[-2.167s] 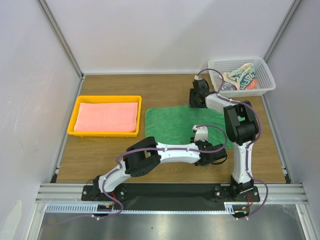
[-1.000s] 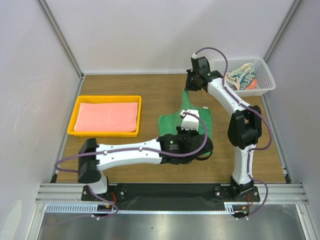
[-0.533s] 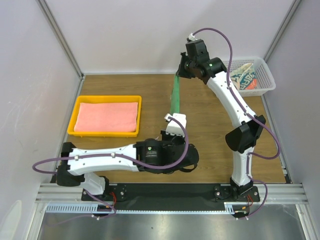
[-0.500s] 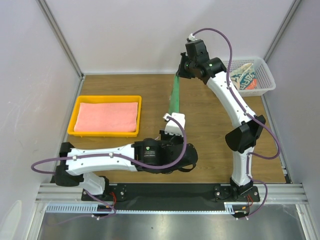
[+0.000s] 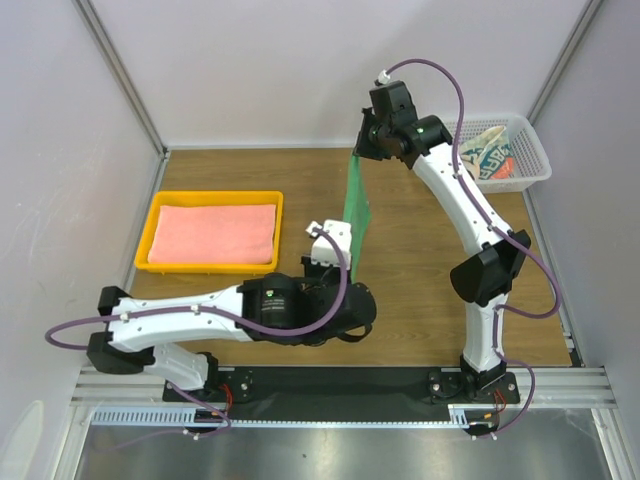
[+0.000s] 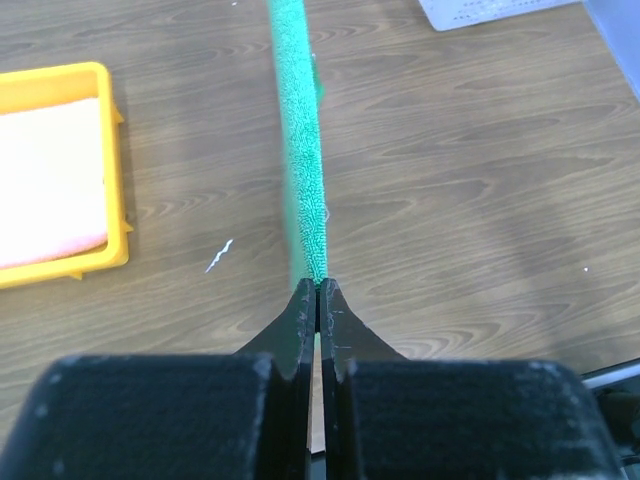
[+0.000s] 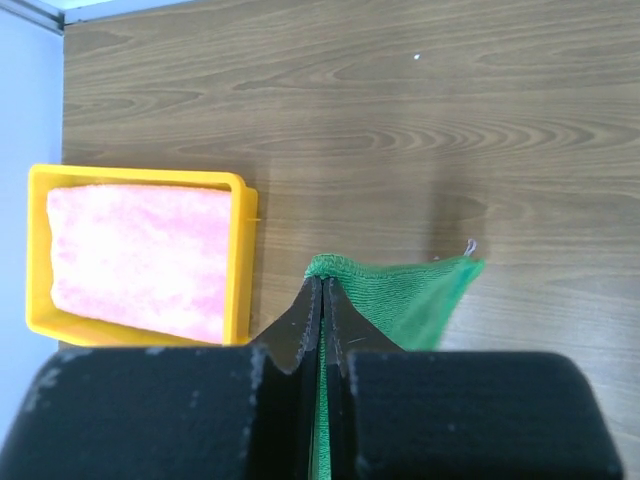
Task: Fold and stack the towels
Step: Fold the towel
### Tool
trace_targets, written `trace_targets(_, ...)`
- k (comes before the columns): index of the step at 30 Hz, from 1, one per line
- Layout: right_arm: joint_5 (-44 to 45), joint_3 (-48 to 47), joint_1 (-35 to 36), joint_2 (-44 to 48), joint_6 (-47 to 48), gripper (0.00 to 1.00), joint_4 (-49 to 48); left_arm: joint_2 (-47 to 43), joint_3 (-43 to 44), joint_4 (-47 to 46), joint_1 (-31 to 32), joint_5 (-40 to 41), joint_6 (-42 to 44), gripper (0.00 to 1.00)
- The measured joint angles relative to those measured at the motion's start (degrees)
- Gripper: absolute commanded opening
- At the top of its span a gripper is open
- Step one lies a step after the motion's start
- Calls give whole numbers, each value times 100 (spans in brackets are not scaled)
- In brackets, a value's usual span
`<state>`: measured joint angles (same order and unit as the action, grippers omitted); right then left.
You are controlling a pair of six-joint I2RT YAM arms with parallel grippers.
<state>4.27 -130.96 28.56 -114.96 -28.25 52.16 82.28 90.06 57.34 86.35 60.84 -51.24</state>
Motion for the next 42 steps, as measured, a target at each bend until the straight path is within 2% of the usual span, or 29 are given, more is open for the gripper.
trace_targets(7, -153, -166, 407, -227, -225, 0, -90, -1178, -866, 577, 15, 57, -581, 0)
trace_targets(12, -348, -505, 859, -713, -433, 0, -332, -2026, -855, 922, 22, 85, -461, 0)
trace_targets(16, -417, -503, 953, -785, -481, 0, -367, -1967, -581, 1095, 26, 122, -157, 0)
trace_targets(19, -407, -299, 850, -675, -463, 0, -544, -1408, -409, 1067, 28, 120, 105, 0)
trace_targets(21, -387, 308, 710, -374, -426, 0, -671, -890, -313, 979, 52, 87, 232, 0)
trace_targets(24, -437, 1705, 380, 299, -323, 0, -1099, 240, -238, 767, 203, -17, 372, 0)
trace_targets(28, -796, 4070, -409, 1394, -81, 0, -1873, 1462, -175, 448, 393, -223, 605, 0)
trace_targets(32, -1117, 6037, -1410, 2149, 219, 0, -2444, 2334, -94, -385, 507, -704, 1150, 0)
trace_targets(36, -1290, 6872, -2205, 2227, 538, 0, -2653, 3027, 260, -1368, 533, -1333, 1615, 0)
trace_targets(39, -1403, 7040, -2594, 2227, 695, 0, -2754, 3469, 592, -1974, 533, -1700, 1884, 0)
trace_targets(42, -1377, 6990, -2743, 2227, 837, 0, -2791, 3729, 852, -2402, 527, -2006, 2208, 44)
